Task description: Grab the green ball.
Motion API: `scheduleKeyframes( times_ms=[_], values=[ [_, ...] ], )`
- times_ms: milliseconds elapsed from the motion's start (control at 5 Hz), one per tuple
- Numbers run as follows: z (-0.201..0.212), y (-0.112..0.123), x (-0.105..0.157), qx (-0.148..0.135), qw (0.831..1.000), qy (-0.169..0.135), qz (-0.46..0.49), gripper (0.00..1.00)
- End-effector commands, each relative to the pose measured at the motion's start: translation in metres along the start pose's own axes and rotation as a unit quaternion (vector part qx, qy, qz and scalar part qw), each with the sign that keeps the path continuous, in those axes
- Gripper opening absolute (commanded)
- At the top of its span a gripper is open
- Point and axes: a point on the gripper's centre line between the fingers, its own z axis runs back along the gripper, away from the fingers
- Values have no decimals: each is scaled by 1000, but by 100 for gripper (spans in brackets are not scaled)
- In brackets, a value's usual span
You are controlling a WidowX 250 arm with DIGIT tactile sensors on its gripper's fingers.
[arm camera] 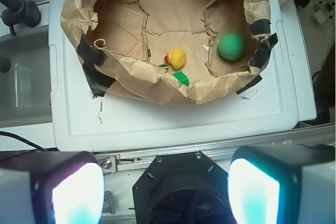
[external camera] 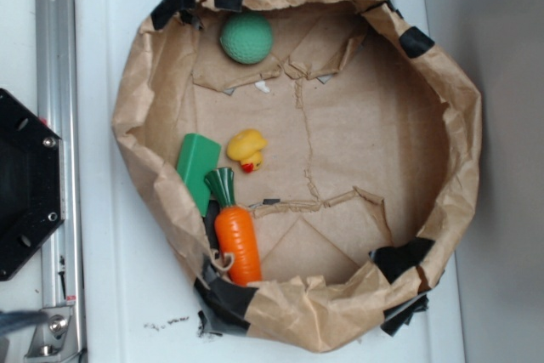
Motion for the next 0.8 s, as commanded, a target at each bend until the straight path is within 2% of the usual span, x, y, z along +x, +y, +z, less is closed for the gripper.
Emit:
scheduleKeyframes(
  times_ms=[0, 200, 400, 600],
  values=[
    [0, 0, 0, 0, 1000, 0, 0, 100],
    [-30, 2, 39, 35, 997, -17, -69, 100],
    [-52, -3, 64, 52, 990, -22, -129, 100],
    [-90, 14, 91, 44, 978, -22, -204, 100]
  ],
)
